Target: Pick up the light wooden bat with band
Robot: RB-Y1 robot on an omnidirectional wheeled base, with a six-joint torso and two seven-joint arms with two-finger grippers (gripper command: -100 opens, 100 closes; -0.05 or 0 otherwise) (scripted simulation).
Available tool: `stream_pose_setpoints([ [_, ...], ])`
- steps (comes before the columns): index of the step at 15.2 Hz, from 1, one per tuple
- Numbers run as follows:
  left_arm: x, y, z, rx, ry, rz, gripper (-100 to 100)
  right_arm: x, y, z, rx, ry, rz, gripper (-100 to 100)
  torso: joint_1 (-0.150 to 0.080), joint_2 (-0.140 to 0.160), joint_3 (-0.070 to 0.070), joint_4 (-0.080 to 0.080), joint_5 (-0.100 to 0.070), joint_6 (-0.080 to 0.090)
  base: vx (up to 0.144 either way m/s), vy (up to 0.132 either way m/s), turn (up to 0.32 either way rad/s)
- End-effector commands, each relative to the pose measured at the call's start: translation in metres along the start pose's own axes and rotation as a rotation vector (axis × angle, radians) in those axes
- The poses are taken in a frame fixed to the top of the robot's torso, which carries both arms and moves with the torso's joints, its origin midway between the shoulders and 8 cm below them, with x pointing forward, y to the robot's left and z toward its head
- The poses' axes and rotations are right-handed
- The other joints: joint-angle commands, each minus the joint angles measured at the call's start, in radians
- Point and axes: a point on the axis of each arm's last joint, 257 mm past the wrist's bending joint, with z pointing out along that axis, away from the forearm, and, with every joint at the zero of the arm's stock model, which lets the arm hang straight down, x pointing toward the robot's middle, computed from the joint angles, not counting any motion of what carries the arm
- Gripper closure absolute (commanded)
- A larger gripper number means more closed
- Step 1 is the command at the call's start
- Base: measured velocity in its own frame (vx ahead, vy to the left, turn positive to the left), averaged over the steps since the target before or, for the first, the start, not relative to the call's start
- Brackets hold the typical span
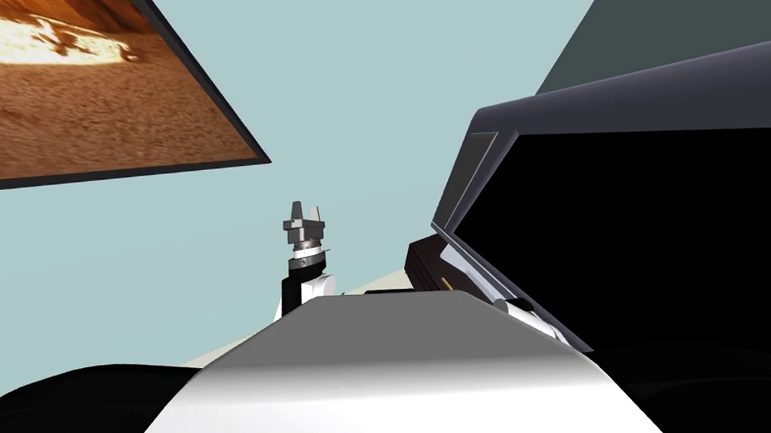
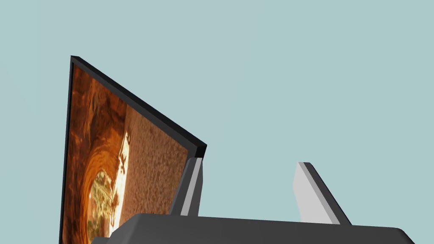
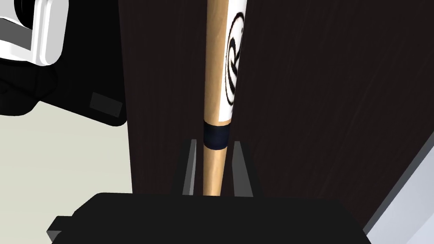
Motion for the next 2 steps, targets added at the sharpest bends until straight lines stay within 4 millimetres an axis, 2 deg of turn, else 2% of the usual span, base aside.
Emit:
stream_pose_setpoints([
  [1,0.0,0.0,0.0,0.0,0.0,0.0,0,-0.0022,0.0014,-0.0075,0.003,-0.004,0.003,100,0.0,0.0,0.0,0.0,0.0,0.0,0.001,0.008,0.026],
  [2,0.0,0.0,0.0,0.0,0.0,0.0,0,-0.0013,0.0014,-0.004,0.001,-0.001,0.002,100,0.0,0.0,0.0,0.0,0.0,0.0,0.0,0.0,0.0],
])
